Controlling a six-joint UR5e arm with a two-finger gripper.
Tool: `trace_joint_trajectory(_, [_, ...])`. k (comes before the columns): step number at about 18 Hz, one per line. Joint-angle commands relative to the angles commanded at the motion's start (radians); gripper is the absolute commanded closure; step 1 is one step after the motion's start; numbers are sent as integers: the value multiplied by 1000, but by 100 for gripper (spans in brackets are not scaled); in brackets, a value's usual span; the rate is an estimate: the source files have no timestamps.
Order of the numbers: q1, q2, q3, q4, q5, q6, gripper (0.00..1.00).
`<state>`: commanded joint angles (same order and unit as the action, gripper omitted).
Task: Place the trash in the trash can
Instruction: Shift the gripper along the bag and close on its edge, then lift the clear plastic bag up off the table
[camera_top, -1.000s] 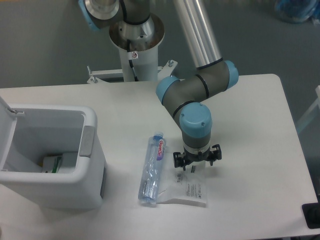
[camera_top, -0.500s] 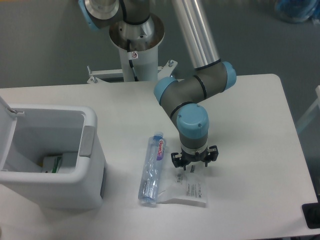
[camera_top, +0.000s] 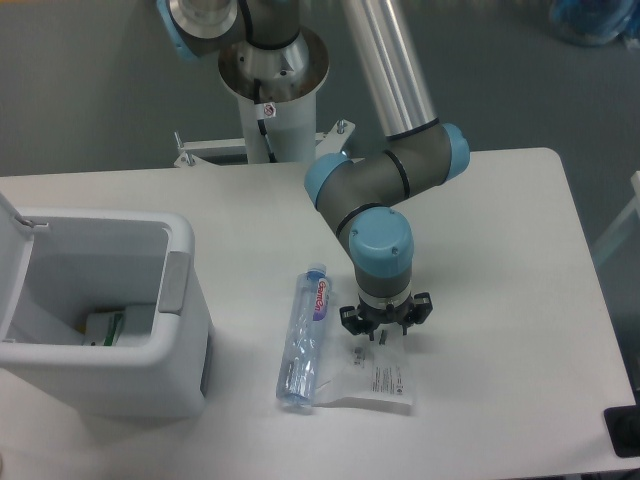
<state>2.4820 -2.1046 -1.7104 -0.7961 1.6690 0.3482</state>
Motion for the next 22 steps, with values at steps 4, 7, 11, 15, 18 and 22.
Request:
trace_joint_trajectory(4, [0,9,3,-2,-5,0,98])
trace_joint_trajectory(7, [5,26,14,-2,-6,2,98])
trace_joint_trajectory(11, [17,55,18,-2,-9,3,98])
trace_joint_trajectory(15, [46,86,46,-2,-38,3,98])
trace_joint_trajectory(18, [69,97,112,-2,-63,0,98])
trace_joint_trajectory(22, [90,103,164,-2,-64,5,98])
